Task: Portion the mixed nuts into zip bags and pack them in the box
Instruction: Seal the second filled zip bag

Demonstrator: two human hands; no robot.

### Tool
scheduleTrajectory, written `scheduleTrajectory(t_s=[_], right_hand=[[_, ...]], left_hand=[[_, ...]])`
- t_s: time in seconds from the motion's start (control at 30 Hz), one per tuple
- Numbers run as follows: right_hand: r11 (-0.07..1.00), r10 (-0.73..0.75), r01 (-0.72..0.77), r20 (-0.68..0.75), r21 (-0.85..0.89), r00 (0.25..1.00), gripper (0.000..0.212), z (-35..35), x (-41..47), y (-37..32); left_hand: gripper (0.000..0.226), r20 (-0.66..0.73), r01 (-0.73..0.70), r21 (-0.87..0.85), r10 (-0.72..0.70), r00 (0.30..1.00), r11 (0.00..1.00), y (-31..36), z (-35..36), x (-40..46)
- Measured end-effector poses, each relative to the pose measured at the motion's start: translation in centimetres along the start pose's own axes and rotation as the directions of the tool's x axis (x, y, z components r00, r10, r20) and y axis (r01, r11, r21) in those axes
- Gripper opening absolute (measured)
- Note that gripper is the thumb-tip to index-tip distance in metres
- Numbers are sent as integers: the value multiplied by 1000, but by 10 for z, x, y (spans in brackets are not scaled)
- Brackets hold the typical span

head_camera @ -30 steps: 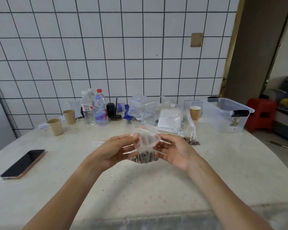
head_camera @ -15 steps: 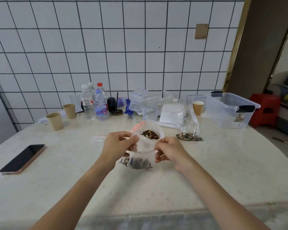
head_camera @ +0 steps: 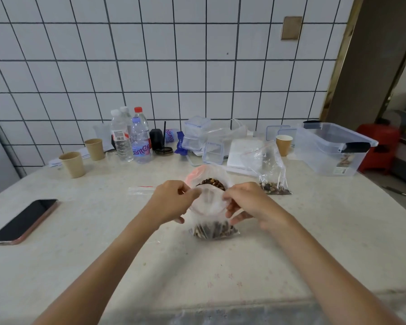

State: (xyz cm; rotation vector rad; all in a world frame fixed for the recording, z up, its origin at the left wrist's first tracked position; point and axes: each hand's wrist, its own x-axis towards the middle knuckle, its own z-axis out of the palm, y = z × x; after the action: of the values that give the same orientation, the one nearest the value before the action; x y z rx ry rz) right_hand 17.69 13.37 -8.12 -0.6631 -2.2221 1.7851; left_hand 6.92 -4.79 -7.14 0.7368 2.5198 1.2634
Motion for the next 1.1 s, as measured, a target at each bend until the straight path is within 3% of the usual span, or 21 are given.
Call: scheduleTrajectory(t_s=[0.07, 0.13, 0.27, 0.37, 0.43, 0.47, 0.53, 0.63, 0.7, 0.77, 0.8, 0.87, 0.93, 1.0, 1.1], right_hand=[[966, 58, -100, 174, 239, 983, 15, -7, 2, 1], [903, 64, -180, 291, 391, 955, 13, -11, 4, 4], [830, 65, -264, 385, 492, 921, 25, -7, 10, 13], [856, 48, -229, 371, 463, 927, 22, -3, 11, 15], [896, 28, -143, 268, 420, 963, 12, -1, 13, 15], [917, 13, -88, 192, 390, 981, 19, 0, 15, 15], [950, -34, 26, 21, 310, 999, 30, 2, 17, 15], [987, -120, 132, -121, 94, 985, 20, 6, 18, 13], [994, -96, 92, -79, -59, 992, 10, 9, 18, 12], [992, -44, 39, -36, -123, 998, 8, 9, 19, 10], [995, -24, 21, -27, -98, 999, 10, 8, 20, 9], [1000, 6, -6, 12, 19, 1000, 15, 1, 20, 7], [986, 25, -45, 122, 160, 992, 16, -8, 18, 7], [943, 35, -116, 253, 312, 967, 13, -17, 17, 7], [841, 37, -221, 355, 493, 934, 13, -24, 15, 11]], left_hand=[[43, 155, 131, -280, -90, 984, 951, 0, -1, 3], [38, 270, 218, -462, -97, 958, 860, -3, -2, 7], [25, 401, 279, -577, -32, 915, 768, -6, -1, 13], [26, 407, 249, -530, -15, 913, 811, -8, 3, 15], [10, 339, 198, -522, -11, 941, 829, -8, 2, 16], [9, 279, 157, -523, -6, 960, 837, -7, 1, 17], [17, 91, 32, -413, 6, 996, 910, -5, -2, 20], [22, -215, -204, 41, 208, 954, 978, -3, -3, 21], [20, -276, -279, 258, 348, 896, 925, -2, 0, 19], [15, -256, -252, 296, 330, 909, 921, -2, 2, 18], [13, -220, -200, 242, 255, 942, 949, -1, 2, 17], [23, -67, -30, -70, 25, 997, 997, 2, 2, 16], [35, 166, 156, -399, -96, 981, 903, 4, 1, 13], [34, 300, 228, -537, -69, 951, 812, 1, -2, 14], [27, 385, 208, -625, 65, 921, 752, -8, -5, 15]])
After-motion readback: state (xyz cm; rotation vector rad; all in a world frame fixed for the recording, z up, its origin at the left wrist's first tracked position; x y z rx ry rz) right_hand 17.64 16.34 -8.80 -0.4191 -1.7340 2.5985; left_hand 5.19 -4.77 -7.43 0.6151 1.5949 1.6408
